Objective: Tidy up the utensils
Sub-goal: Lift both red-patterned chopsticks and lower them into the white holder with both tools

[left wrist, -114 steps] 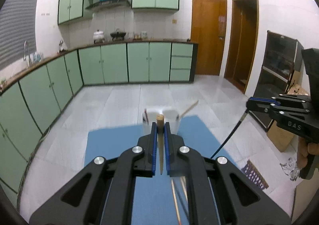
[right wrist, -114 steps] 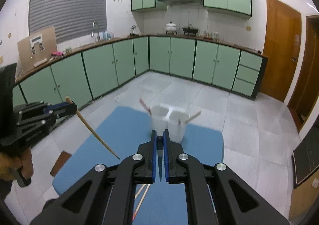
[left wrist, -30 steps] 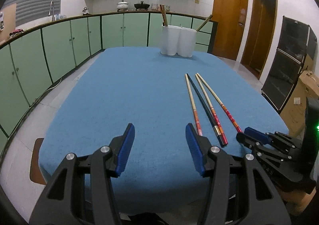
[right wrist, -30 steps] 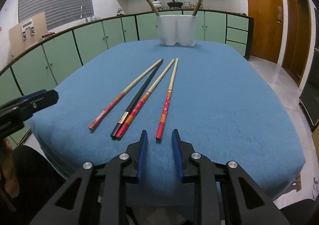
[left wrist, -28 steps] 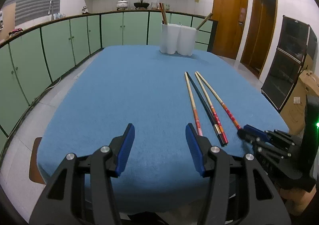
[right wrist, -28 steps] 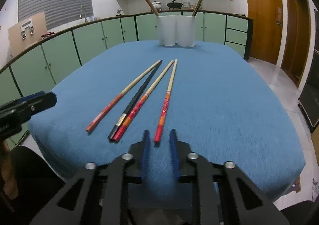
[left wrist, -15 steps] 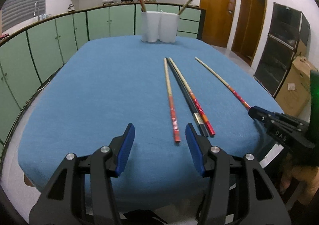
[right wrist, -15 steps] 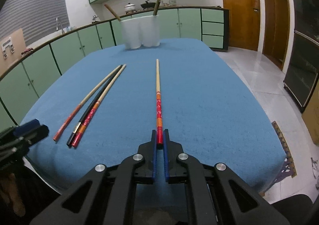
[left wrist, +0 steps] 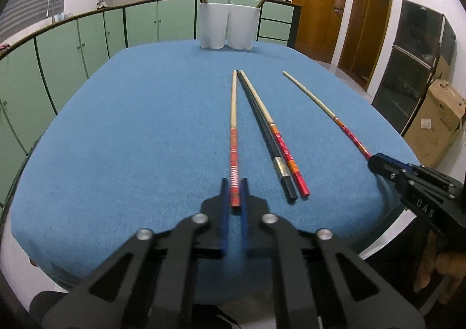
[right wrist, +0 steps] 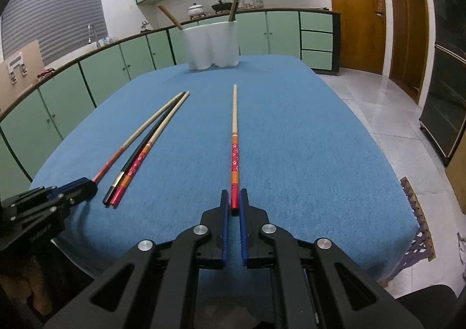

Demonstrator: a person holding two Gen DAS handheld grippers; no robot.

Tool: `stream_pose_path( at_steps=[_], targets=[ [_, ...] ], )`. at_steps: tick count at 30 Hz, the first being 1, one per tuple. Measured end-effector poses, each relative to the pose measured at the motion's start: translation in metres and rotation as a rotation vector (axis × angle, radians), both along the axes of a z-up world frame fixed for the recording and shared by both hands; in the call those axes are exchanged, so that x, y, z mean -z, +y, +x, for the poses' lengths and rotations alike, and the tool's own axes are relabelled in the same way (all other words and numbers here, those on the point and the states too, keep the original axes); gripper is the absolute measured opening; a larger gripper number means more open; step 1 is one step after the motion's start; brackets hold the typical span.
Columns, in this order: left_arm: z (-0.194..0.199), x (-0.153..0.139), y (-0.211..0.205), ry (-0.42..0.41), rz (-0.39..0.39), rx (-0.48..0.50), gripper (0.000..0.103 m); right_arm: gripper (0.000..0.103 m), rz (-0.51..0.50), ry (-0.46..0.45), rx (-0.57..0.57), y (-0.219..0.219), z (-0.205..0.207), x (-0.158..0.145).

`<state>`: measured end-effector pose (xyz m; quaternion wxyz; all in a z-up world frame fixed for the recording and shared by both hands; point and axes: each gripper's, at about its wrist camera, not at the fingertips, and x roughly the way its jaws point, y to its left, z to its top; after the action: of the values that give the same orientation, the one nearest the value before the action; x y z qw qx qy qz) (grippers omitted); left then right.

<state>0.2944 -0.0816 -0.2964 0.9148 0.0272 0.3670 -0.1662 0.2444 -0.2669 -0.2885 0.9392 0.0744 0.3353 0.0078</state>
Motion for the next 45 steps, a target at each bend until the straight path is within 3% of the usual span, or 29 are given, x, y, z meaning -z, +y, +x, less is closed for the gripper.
stream_pose_path(
  at_steps=[7,18,26,29,32,37,45],
  targets=[
    [-0.003,-0.002,-0.006,0.002,-0.008,0.023,0.005,0.01,-0.018,-0.004,-0.032,0.009,0.0,0.0],
    [0.006,-0.005,0.026,0.004,0.017,-0.162,0.007,0.01,-0.021,-0.003,-0.025,0.008,0.001,0.001],
    [0.008,-0.005,0.03,0.02,-0.017,-0.143,0.012,0.01,-0.03,-0.004,-0.021,0.01,0.002,0.002],
    [0.008,-0.005,0.031,0.024,-0.041,-0.12,0.005,0.009,-0.036,-0.001,-0.023,0.01,0.001,0.002],
    [0.006,-0.008,0.033,0.028,-0.074,-0.098,0.005,0.007,-0.028,0.002,-0.024,0.011,0.0,-0.001],
    [0.0,-0.025,0.038,0.013,-0.124,-0.104,0.005,0.006,-0.005,-0.025,-0.031,0.009,-0.008,-0.018],
    [-0.009,-0.076,0.037,-0.063,-0.167,-0.099,0.005,0.006,-0.005,-0.122,-0.017,-0.005,-0.021,-0.073]
  ],
)
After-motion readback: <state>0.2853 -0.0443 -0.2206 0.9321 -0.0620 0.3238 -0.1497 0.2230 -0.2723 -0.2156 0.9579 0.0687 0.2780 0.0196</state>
